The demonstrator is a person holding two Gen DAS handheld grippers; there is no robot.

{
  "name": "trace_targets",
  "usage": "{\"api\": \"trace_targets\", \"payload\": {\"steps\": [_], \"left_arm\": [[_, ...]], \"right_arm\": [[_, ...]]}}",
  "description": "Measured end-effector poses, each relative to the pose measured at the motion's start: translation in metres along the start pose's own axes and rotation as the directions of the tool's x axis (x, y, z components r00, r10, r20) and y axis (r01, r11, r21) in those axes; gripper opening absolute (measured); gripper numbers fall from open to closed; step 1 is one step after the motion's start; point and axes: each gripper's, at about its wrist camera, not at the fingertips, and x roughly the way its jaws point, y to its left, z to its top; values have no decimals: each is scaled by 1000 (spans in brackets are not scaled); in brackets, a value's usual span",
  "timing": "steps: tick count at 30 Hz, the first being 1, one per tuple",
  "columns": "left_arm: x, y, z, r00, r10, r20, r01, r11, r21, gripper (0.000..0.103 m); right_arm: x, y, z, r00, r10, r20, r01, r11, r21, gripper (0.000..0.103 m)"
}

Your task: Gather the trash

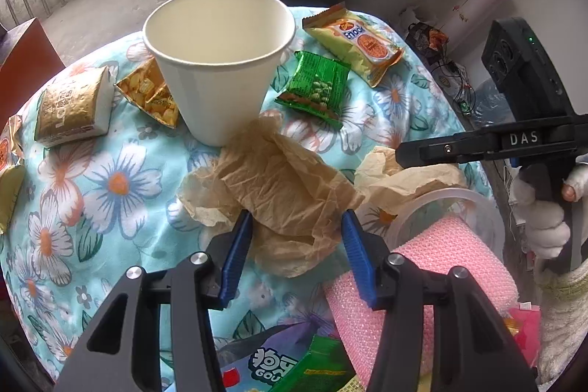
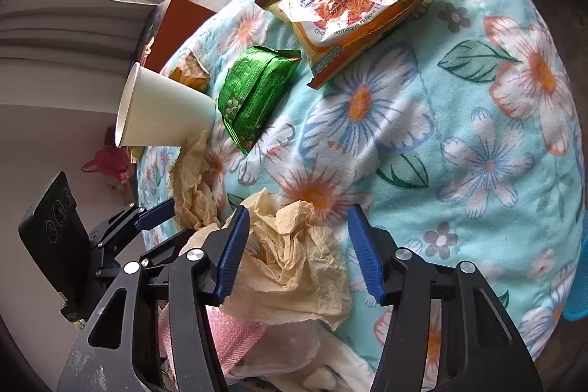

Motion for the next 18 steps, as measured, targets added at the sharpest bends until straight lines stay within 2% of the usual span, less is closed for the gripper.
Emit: {"api": "trace_targets", "payload": {"steps": [5, 6, 8, 12, 15, 18], "left_arm": [[10, 1, 5, 1000, 11, -14, -11, 1000, -12, 19], [10, 1, 5, 1000, 13, -6, -14, 1000, -12, 13], [6, 2, 3, 1000, 12, 20, -12, 1000, -8, 7], [-22, 1, -3, 992, -3, 124, 4, 1000, -1, 5], [-55, 3, -10, 977, -31, 212, 35, 999, -13, 5], [-92, 2, -22, 950, -67, 304, 73, 997, -10, 5]], "right_arm": [[1, 6, -6, 1000, -17, -5, 17, 999, -43, 7], [1, 7, -8, 1000, -12, 3, 13, 999, -45, 5], [-4, 8, -11, 999, -1, 35, 3, 998, -56, 3], [-23, 13, -14, 990, 42, 133, -33, 997, -65, 2], [-42, 21, -15, 975, 77, 207, -64, 996, -65, 1], [-66, 29, -21, 956, 105, 272, -87, 993, -79, 1]]}}
